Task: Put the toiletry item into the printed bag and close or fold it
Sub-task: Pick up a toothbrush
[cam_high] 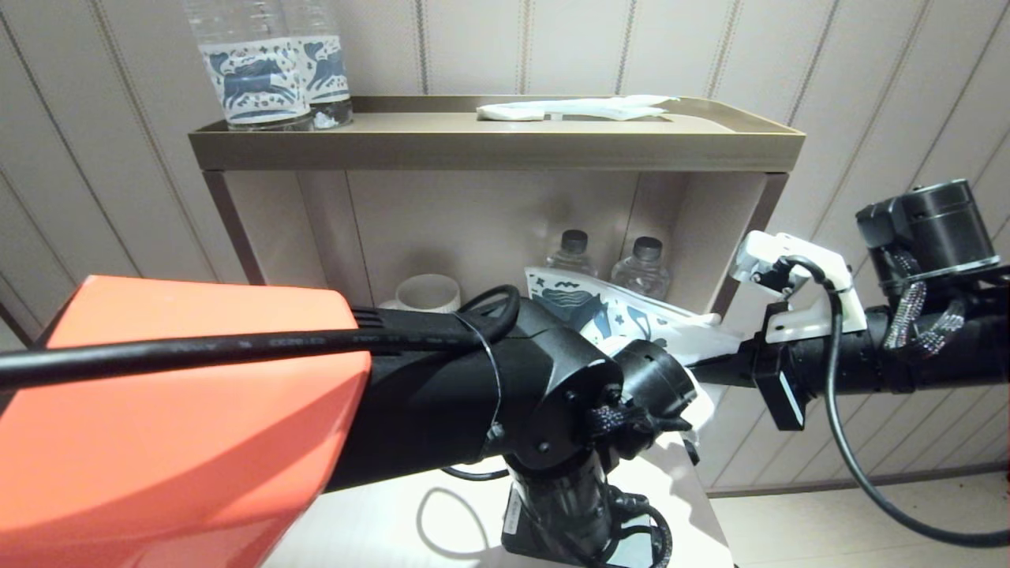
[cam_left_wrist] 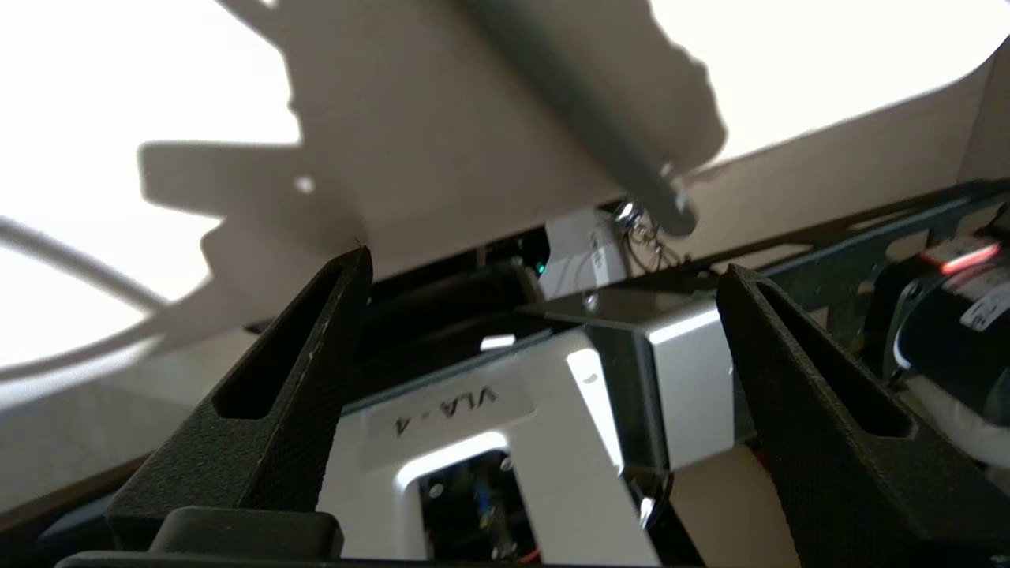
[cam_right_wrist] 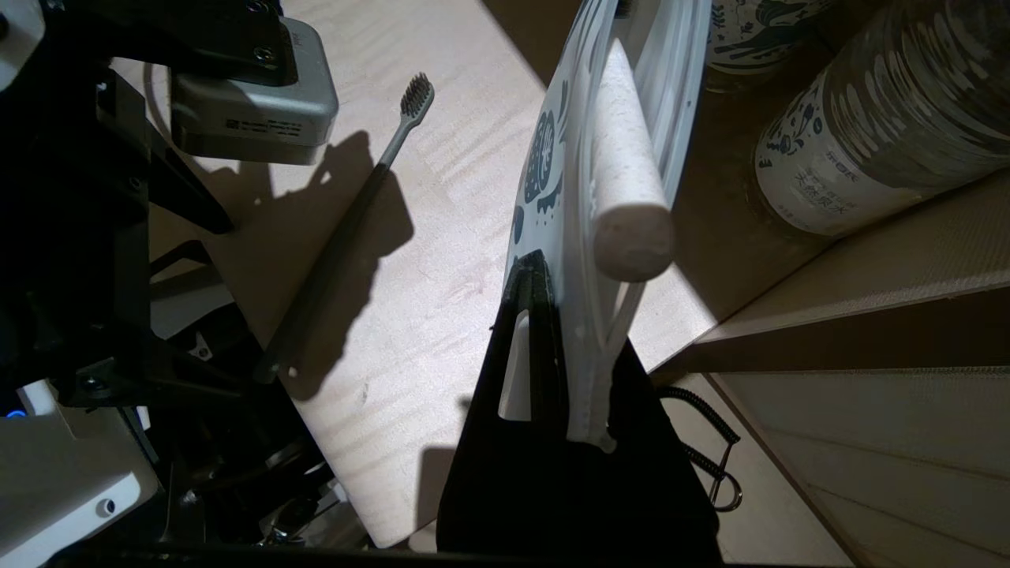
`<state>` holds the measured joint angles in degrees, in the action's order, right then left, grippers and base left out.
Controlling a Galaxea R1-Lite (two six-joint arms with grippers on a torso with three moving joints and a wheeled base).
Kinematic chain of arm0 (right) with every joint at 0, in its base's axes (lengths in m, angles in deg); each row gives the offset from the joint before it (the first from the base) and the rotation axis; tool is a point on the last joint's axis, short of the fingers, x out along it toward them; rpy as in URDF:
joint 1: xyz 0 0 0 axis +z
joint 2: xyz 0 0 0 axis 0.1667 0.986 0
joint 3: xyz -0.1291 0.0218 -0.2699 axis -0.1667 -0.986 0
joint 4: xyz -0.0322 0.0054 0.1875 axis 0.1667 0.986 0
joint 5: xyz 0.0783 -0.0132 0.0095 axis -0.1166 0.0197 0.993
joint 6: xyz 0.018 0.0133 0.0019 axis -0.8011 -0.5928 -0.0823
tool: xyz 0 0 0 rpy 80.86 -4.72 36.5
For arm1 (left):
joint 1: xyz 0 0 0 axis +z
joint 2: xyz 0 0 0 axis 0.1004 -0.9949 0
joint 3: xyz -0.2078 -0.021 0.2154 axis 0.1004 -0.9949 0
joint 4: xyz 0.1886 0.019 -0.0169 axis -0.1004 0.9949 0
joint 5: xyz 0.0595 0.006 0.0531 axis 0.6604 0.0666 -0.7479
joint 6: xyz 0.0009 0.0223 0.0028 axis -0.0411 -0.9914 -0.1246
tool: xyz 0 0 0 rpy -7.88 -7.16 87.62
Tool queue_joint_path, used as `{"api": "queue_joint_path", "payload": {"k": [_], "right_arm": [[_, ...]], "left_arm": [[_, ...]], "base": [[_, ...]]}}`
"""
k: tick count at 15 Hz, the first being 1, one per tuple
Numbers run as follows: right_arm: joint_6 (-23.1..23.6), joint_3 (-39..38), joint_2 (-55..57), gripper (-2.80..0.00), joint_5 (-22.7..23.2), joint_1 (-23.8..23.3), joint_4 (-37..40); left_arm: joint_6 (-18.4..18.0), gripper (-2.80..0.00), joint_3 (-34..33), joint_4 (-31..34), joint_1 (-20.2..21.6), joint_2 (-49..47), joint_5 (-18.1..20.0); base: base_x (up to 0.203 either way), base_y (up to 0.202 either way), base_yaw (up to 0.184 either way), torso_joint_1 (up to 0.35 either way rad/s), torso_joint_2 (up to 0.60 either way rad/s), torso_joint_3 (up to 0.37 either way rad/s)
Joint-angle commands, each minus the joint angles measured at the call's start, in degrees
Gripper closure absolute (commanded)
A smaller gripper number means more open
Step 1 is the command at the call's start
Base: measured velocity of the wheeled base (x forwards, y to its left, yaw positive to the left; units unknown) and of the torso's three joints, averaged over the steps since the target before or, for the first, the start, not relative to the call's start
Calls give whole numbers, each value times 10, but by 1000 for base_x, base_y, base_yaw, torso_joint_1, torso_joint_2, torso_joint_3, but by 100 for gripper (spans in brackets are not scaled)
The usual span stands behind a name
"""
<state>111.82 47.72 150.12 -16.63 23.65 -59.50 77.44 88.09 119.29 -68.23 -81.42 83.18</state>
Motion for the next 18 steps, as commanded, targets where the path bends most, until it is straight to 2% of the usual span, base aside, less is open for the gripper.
{"api": "queue_joint_path", "payload": {"k": [1,5,9,13,18], "right_arm": [[1,-1,1,0,3,0,1],[1,-1,3,0,6,0,1],[2,-2,6,0,7,0,-1],[2,-2,13,0,13,-1,-3],[2,-1,10,0,18,-2,-3]], "left_arm": [[11,-280,0,-32,1,-9,-5],[11,-280,0,-53,3,-19,-9],[12,-280,0,-55,34,-27,-18],[45,-280,1,-66,53,-27,-83],[53,-280,0,-61,49,-47,-156]], "base": [[0,0,0,0,0,0],[0,0,0,0,0,0],[0,0,0,0,0,0],[0,0,0,0,0,0],[0,0,0,0,0,0]]}}
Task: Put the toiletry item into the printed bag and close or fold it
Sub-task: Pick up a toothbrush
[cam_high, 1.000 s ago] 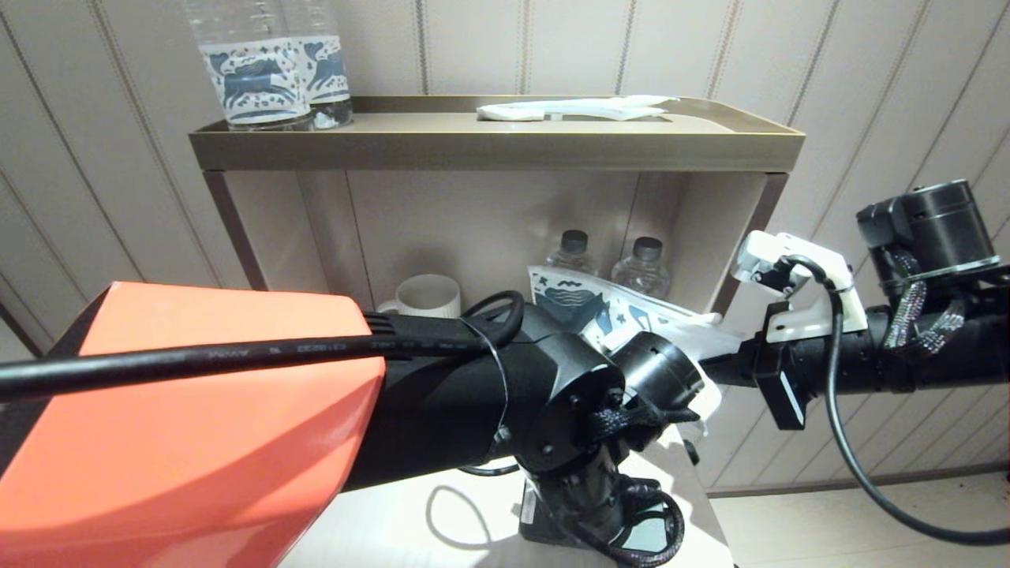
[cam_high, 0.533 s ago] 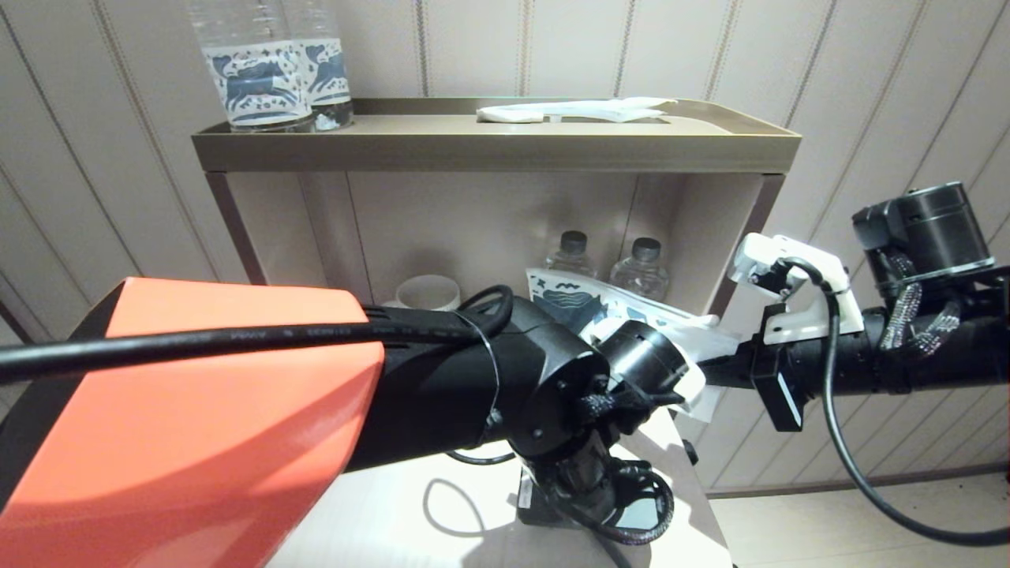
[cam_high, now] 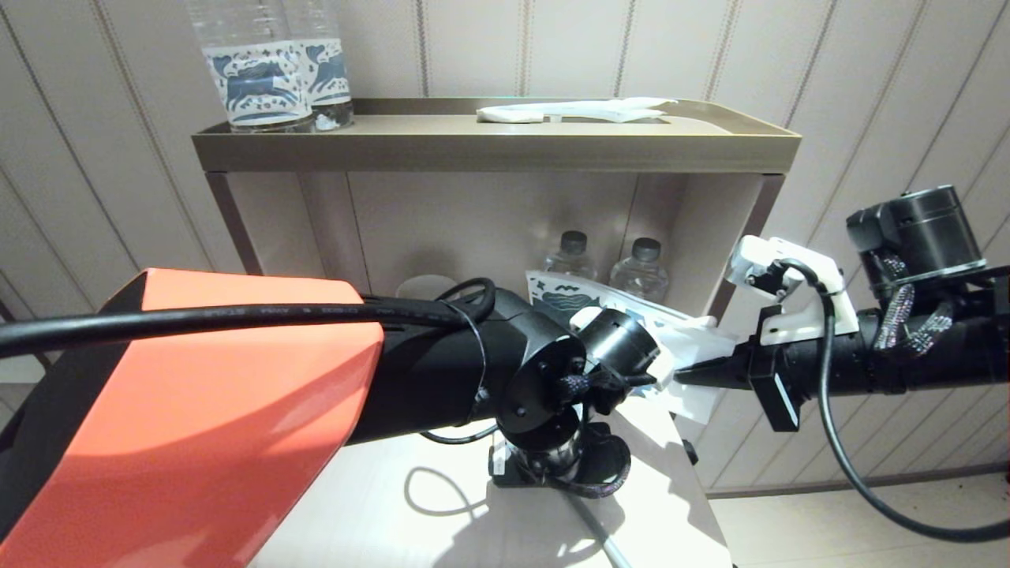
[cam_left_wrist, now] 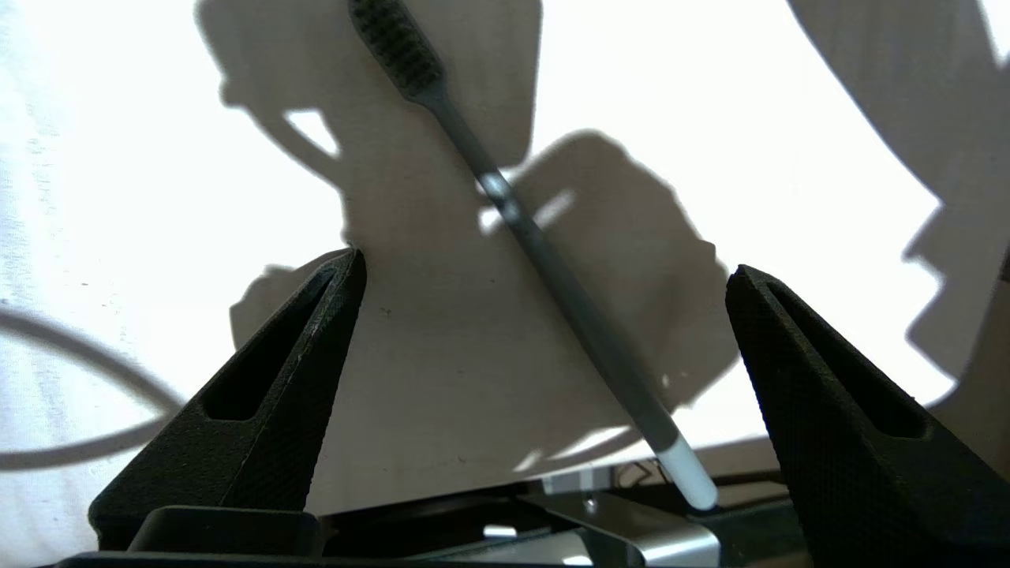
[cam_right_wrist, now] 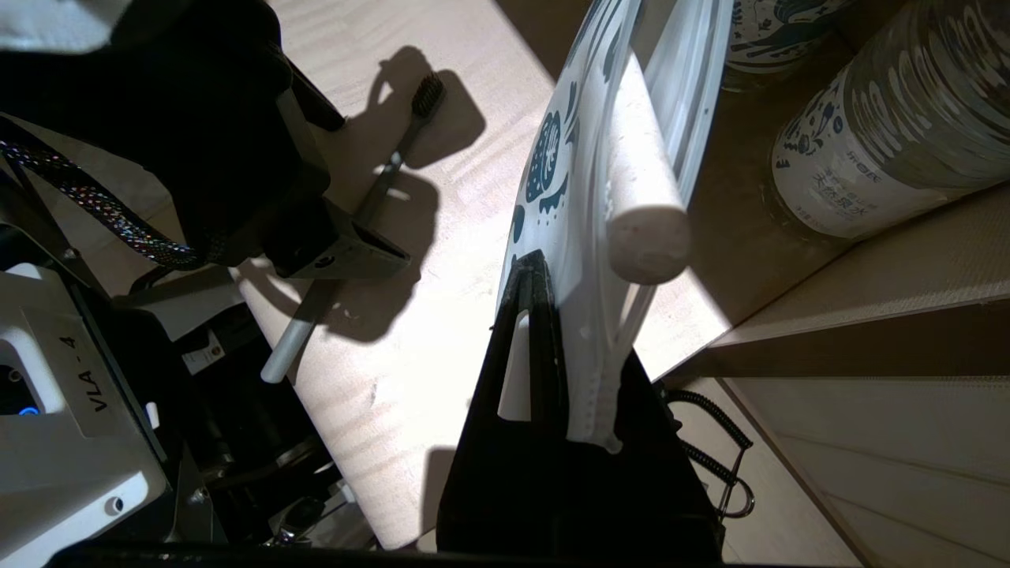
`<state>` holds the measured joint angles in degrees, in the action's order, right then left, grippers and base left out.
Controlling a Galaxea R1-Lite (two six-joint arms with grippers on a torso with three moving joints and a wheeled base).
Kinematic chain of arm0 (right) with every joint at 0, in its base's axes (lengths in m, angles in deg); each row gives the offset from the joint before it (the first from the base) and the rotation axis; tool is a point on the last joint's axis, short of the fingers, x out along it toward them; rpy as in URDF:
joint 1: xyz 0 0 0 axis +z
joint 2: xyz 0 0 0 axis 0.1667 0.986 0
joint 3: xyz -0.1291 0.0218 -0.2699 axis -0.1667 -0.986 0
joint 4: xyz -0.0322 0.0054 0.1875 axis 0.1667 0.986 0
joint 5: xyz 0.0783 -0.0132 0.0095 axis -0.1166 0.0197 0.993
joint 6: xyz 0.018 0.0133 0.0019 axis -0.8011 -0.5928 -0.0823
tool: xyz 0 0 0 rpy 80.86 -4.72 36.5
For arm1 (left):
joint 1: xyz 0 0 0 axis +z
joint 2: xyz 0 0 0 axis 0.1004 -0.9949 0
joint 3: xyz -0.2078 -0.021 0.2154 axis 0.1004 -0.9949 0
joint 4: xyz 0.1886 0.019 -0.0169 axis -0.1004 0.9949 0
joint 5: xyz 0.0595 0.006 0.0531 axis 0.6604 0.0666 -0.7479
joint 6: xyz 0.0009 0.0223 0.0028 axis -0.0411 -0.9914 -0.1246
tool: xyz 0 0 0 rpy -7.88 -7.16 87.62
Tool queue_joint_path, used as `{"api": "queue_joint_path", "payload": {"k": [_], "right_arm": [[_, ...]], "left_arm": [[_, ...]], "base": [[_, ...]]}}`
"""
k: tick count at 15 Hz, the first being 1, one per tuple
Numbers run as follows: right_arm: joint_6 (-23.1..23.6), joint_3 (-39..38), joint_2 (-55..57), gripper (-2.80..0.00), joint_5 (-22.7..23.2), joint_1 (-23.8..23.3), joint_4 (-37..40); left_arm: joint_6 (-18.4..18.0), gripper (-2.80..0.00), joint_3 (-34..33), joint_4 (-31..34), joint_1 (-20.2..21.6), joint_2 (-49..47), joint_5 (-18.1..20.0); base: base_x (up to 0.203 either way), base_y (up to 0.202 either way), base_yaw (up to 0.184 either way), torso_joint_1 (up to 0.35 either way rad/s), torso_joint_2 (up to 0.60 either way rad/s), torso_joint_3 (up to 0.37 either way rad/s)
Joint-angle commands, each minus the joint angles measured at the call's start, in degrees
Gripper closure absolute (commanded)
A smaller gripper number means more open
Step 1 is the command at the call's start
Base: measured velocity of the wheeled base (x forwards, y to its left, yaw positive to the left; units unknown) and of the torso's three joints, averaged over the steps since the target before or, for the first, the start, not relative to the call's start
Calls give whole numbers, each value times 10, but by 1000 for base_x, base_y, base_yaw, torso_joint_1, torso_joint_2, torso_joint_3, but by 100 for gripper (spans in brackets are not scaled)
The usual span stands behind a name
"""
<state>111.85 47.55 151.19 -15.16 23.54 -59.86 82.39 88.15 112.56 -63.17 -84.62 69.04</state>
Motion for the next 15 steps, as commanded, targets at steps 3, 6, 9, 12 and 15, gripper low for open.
{"api": "queue_joint_path", "payload": {"k": [3,6,9,12,15], "right_arm": [[2,0,-3,0,5,-3,0],[2,-2,-10,0,13,-4,0],[2,0,-10,0,13,-6,0],[2,-1,-9,0,13,-5,0],[2,-2,-7,0,13,-3,0]], "left_arm": [[4,-280,-1,31,-3,-18,-43],[2,-280,-1,50,-4,-26,-84],[4,-280,-1,73,-3,-18,-90],[10,-280,-1,92,-3,-12,-112],[13,-280,-1,101,-3,-5,-118]], "base": [[0,0,0,0,0,0],[0,0,0,0,0,0],[0,0,0,0,0,0],[0,0,0,0,0,0],[0,0,0,0,0,0]]}}
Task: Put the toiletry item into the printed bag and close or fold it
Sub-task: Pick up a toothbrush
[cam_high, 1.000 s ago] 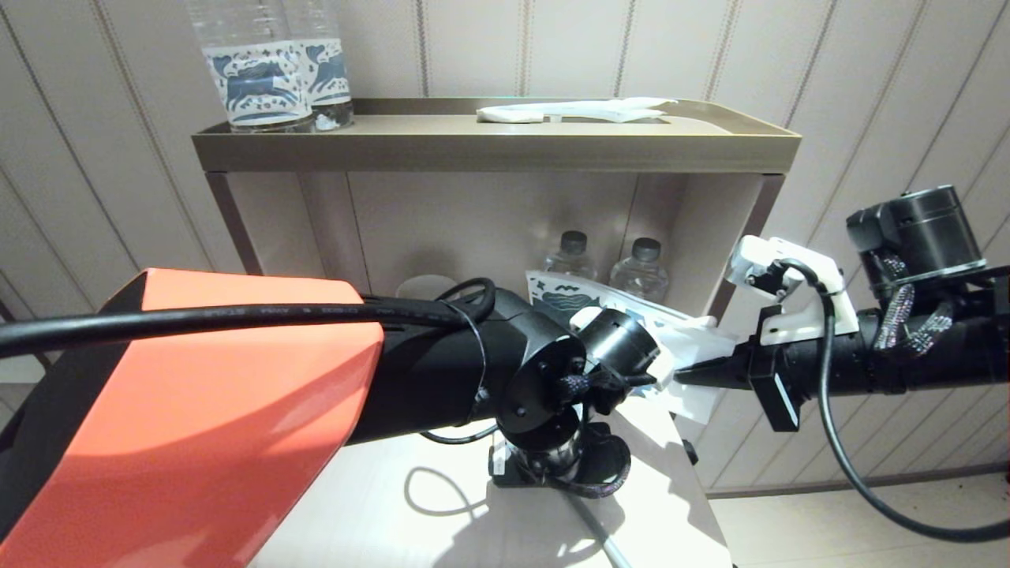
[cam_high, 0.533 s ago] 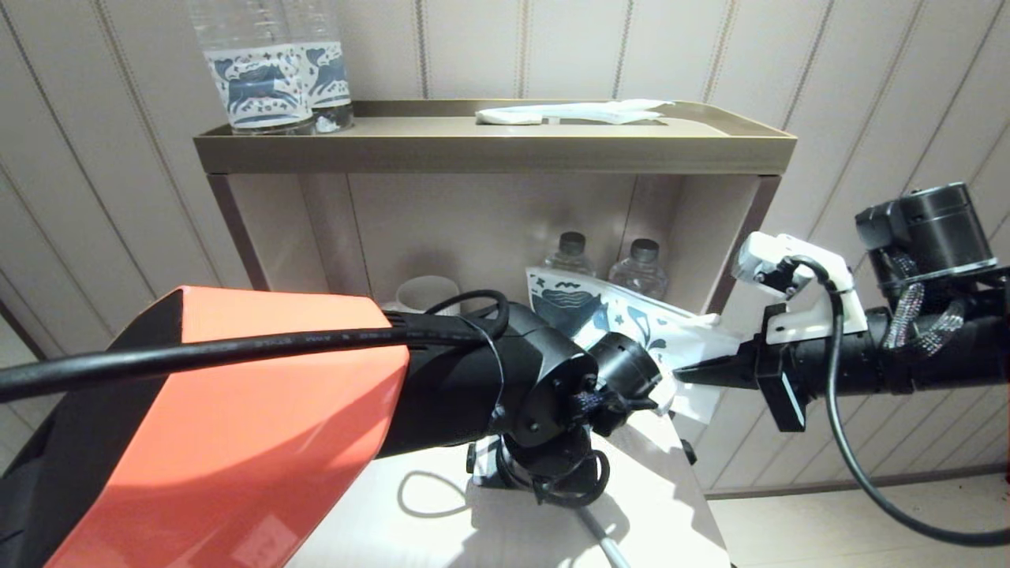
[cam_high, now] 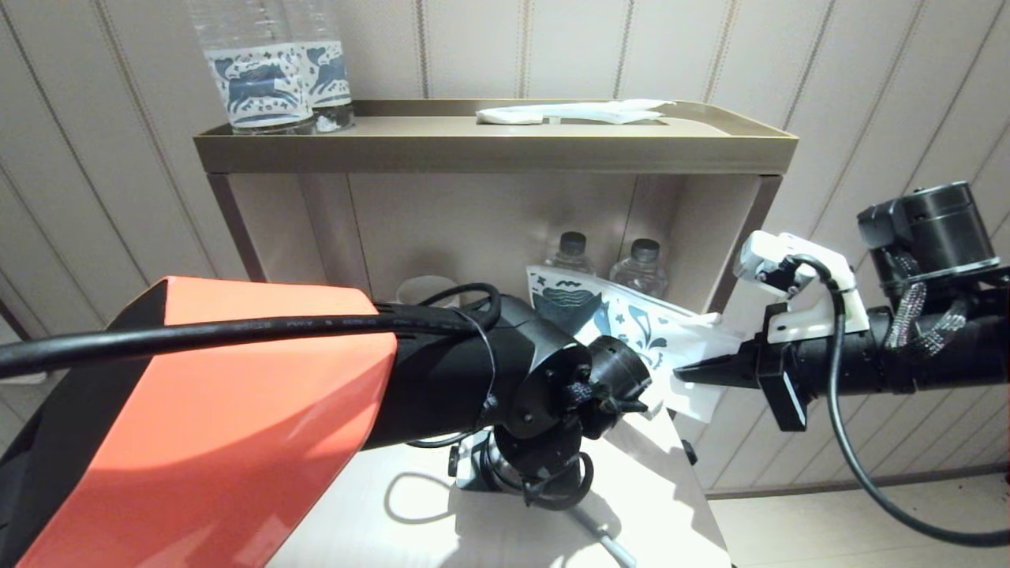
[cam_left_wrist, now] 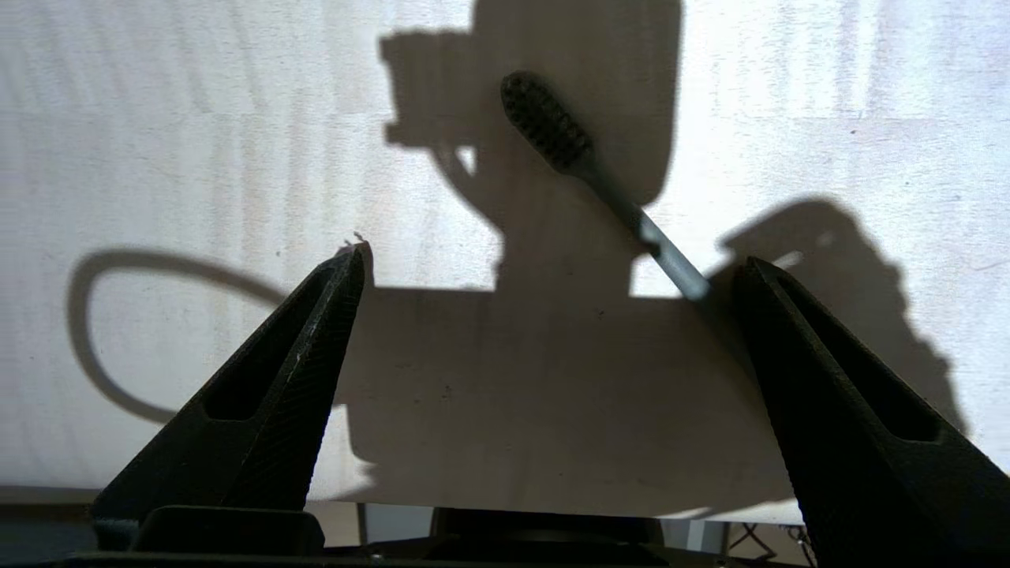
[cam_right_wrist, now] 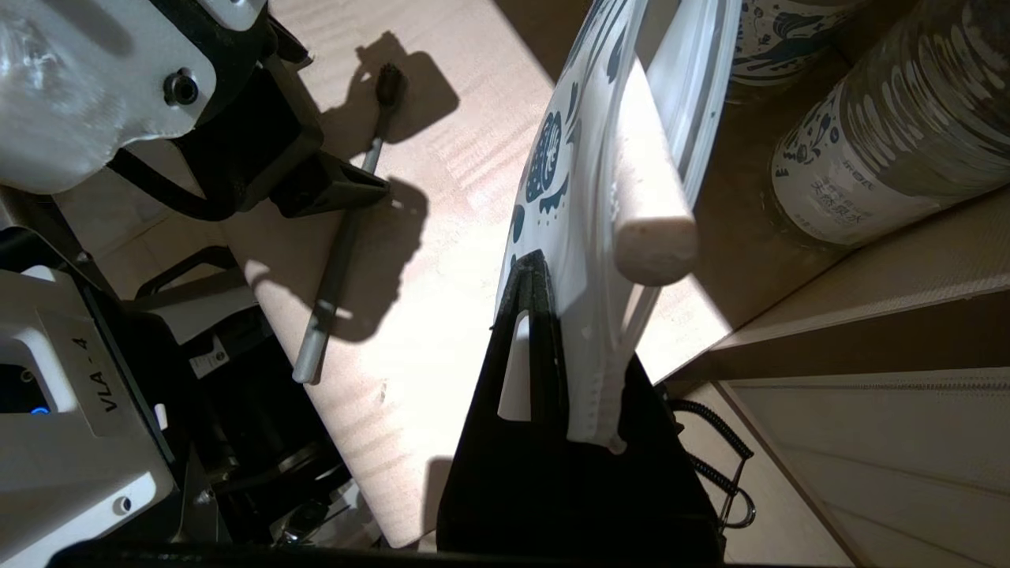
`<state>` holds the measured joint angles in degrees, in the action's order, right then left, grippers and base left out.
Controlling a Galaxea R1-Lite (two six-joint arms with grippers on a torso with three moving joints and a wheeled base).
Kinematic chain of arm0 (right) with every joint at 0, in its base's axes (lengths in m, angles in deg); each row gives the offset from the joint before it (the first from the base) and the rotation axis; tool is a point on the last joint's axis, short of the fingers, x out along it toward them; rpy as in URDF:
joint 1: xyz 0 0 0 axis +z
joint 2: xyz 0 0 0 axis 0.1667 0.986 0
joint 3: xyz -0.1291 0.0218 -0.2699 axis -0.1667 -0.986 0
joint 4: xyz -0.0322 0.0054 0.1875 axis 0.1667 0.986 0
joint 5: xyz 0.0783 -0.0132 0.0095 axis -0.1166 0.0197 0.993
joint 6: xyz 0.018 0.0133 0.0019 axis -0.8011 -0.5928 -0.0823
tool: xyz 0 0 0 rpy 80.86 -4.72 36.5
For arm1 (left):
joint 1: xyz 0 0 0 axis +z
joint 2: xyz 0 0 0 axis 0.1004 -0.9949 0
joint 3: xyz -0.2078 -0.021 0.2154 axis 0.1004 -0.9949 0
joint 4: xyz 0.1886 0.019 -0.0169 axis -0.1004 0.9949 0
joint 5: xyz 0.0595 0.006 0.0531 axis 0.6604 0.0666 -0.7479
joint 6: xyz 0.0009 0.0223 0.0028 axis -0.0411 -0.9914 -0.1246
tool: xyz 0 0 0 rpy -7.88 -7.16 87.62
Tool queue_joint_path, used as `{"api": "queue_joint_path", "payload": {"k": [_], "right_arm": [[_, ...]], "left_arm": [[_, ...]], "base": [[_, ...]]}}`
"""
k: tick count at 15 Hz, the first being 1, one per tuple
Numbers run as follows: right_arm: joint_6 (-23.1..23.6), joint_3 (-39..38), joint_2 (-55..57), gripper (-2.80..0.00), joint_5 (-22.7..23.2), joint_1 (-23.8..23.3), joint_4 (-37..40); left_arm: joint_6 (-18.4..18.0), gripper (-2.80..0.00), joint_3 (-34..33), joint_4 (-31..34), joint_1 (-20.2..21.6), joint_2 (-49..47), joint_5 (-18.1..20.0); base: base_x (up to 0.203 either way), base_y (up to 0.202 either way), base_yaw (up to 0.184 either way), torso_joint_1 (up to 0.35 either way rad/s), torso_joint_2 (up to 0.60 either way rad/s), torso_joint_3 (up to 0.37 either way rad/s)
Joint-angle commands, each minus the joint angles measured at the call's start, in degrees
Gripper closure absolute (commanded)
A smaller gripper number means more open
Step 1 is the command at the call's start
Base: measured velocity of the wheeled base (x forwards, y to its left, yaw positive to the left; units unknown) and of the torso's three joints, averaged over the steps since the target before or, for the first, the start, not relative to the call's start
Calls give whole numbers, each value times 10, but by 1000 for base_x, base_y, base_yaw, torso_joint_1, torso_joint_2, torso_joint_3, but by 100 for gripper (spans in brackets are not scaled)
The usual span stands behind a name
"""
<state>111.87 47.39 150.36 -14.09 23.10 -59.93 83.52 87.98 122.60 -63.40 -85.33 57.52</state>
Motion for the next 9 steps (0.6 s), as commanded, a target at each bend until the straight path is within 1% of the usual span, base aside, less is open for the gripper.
{"api": "queue_joint_path", "payload": {"k": [1,3,6,7,9], "right_arm": [[2,0,0,0,2,1,0],[2,0,1,0,2,0,0],[2,0,1,0,2,-1,0],[2,0,2,0,2,-1,0],[2,-1,3,0,2,-1,0]], "left_arm": [[2,-280,1,-3,0,2,-3],[1,-280,1,-16,-1,-7,-3],[-15,-280,1,-81,-2,-23,1],[-24,-280,3,-91,-2,-27,4],[-28,-280,3,-112,-6,-28,5]], "base": [[0,0,0,0,0,0],[0,0,0,0,0,0],[0,0,0,0,0,0],[0,0,0,0,0,0],[0,0,0,0,0,0]]}}
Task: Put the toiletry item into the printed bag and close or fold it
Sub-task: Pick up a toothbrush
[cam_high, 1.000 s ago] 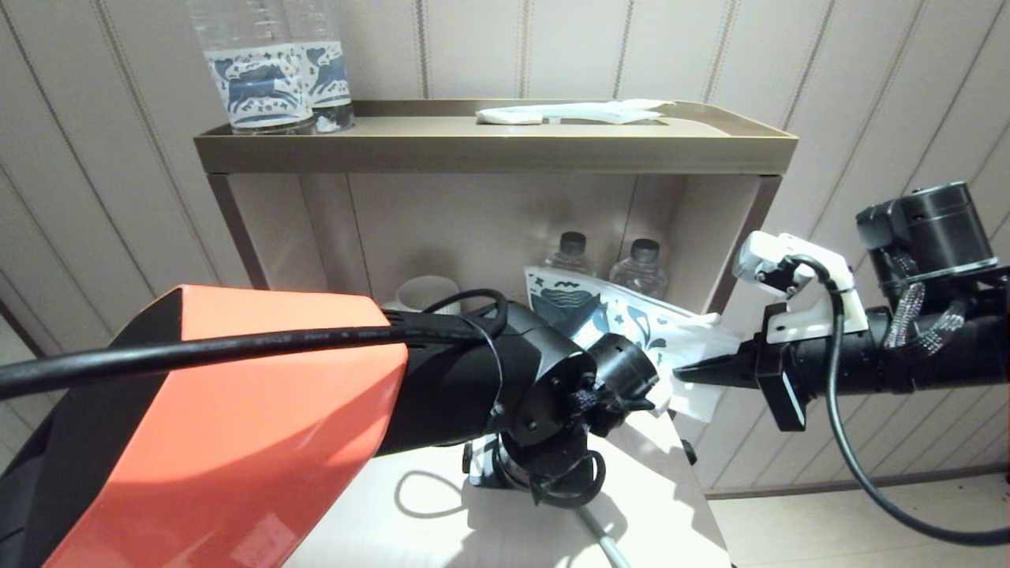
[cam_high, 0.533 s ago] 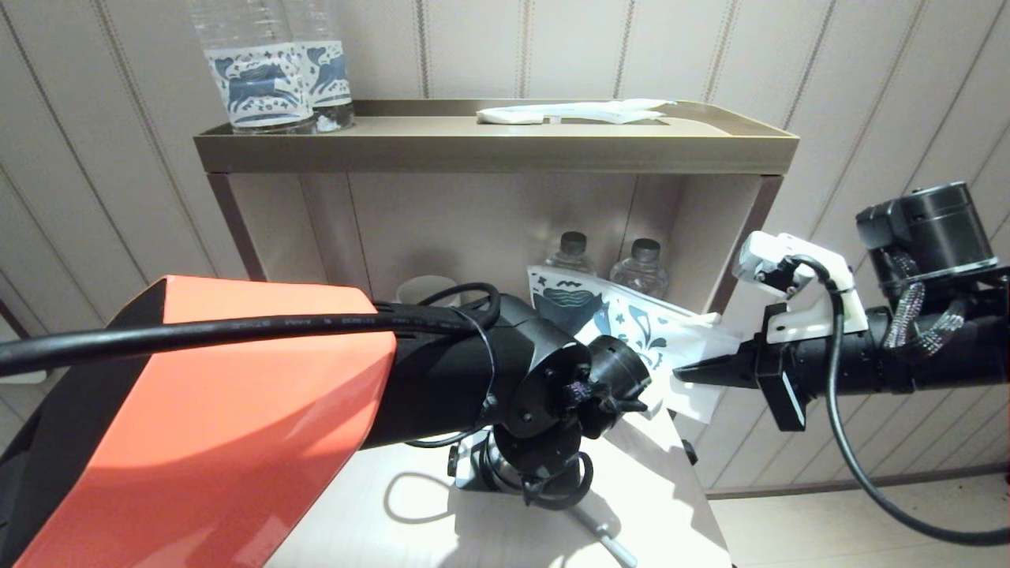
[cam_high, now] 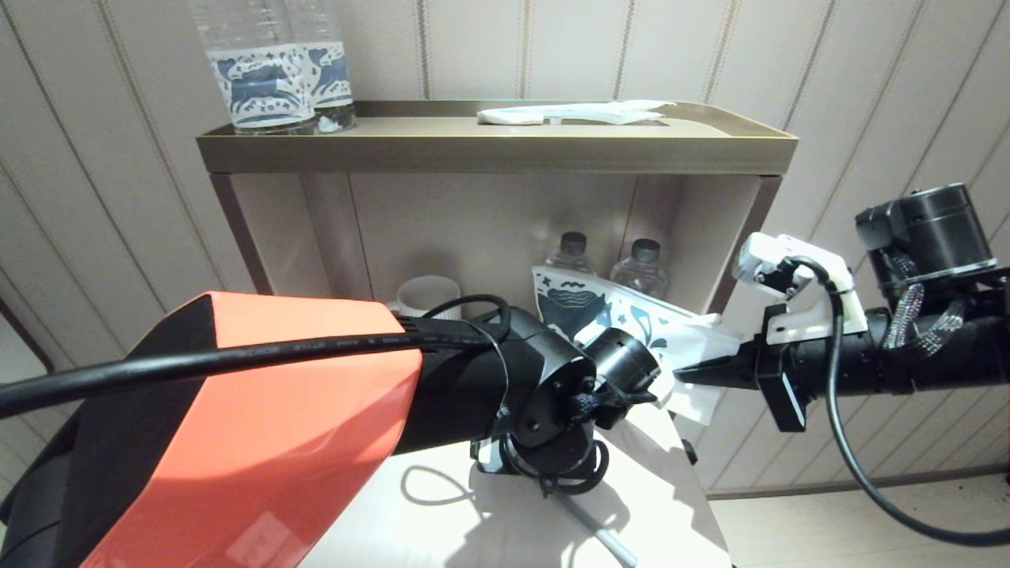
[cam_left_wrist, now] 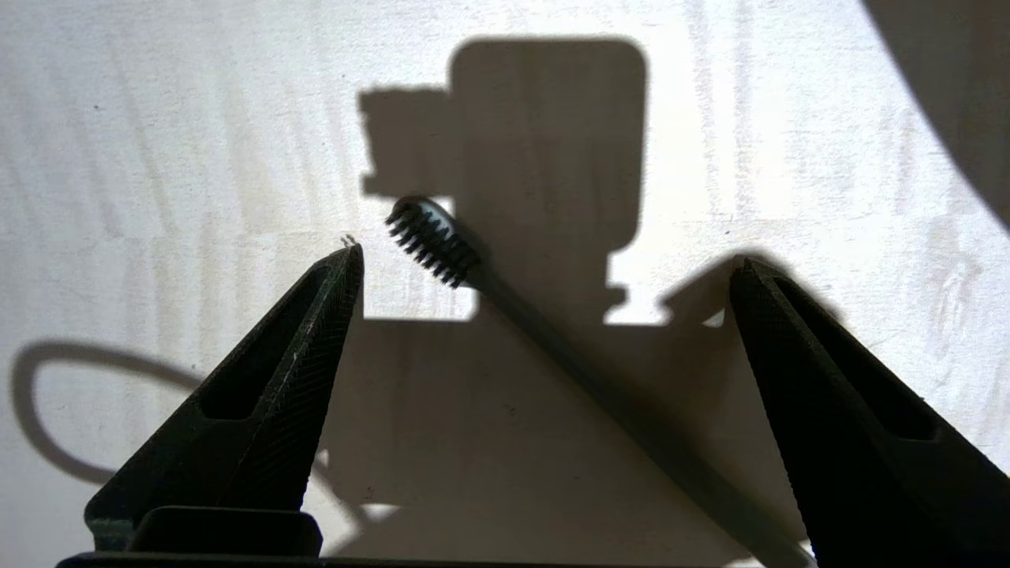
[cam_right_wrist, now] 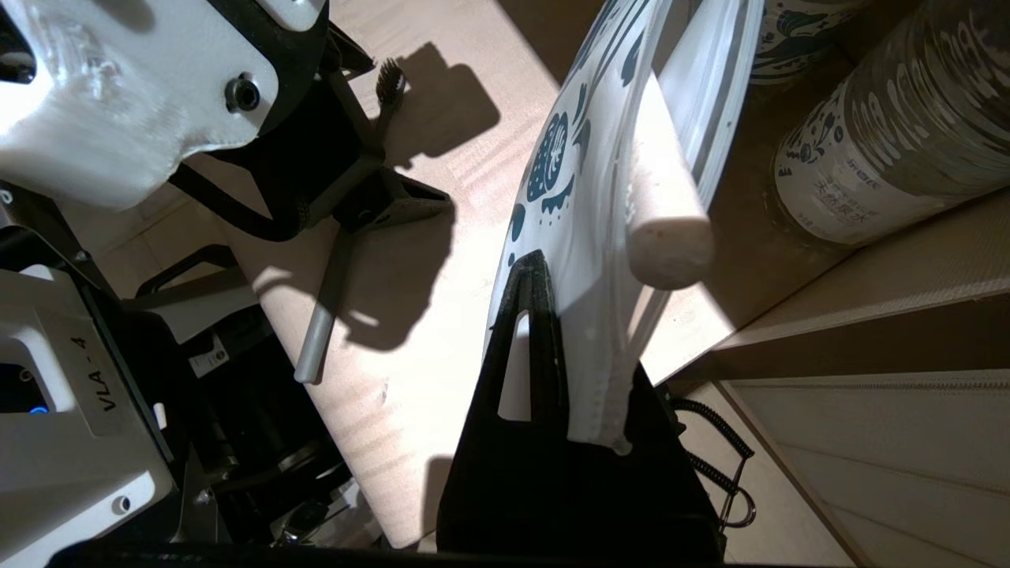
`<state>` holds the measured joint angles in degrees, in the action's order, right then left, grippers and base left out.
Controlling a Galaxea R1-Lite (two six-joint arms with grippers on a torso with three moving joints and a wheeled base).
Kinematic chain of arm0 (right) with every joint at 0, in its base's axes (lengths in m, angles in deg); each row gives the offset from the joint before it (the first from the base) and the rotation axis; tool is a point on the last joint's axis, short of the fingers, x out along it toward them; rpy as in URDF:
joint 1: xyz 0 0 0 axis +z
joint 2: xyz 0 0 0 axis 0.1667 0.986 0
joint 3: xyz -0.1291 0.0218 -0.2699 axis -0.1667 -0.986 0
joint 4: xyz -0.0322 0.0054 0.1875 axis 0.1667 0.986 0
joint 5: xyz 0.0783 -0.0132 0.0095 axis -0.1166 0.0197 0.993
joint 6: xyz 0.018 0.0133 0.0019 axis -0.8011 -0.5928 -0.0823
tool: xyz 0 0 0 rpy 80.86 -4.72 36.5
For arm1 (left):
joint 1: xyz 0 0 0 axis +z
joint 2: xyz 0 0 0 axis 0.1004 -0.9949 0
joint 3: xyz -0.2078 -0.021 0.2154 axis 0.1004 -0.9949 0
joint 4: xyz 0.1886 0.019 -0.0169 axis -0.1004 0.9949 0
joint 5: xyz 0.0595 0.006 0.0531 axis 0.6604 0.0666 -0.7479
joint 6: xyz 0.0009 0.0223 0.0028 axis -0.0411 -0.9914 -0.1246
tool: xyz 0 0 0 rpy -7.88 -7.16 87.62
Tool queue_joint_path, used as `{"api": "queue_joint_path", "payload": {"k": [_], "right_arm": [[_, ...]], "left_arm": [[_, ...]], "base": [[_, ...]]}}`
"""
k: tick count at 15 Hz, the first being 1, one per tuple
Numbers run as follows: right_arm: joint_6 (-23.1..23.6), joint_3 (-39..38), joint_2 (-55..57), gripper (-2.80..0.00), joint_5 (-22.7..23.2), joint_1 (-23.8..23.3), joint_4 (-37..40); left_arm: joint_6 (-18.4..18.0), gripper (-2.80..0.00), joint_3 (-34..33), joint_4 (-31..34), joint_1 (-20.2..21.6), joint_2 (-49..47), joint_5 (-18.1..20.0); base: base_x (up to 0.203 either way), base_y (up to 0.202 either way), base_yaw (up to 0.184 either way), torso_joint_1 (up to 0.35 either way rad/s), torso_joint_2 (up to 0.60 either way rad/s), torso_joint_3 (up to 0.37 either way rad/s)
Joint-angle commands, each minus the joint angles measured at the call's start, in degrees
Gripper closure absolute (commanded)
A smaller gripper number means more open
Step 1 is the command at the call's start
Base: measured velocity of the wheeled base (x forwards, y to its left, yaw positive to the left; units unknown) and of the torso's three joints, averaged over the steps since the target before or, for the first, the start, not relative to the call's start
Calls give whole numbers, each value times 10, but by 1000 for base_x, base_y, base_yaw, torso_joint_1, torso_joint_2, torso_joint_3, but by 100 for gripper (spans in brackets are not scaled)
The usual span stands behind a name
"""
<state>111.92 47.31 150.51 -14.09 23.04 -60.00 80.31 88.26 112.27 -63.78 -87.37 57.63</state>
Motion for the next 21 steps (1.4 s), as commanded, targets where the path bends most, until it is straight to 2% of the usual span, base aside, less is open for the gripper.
{"api": "queue_joint_path", "payload": {"k": [1,5,11,14,17,21], "right_arm": [[2,-1,0,0,2,1,0],[3,-2,-4,0,19,-1,1],[2,-3,-3,0,19,0,1],[2,-2,-3,0,19,0,1],[2,-3,-9,0,19,1,1],[2,-3,-19,0,21,1,3]], "left_arm": [[3,-280,1,-20,-2,-6,4],[2,-280,0,-98,-2,4,3],[-32,-280,0,-178,-3,-1,12],[-26,-280,-1,-156,-3,7,12],[-15,-280,-1,-108,-5,39,12],[25,-280,-1,-38,-48,41,14]], "base": [[0,0,0,0,0,0],[0,0,0,0,0,0],[0,0,0,0,0,0],[0,0,0,0,0,0],[0,0,0,0,0,0],[0,0,0,0,0,0]]}}
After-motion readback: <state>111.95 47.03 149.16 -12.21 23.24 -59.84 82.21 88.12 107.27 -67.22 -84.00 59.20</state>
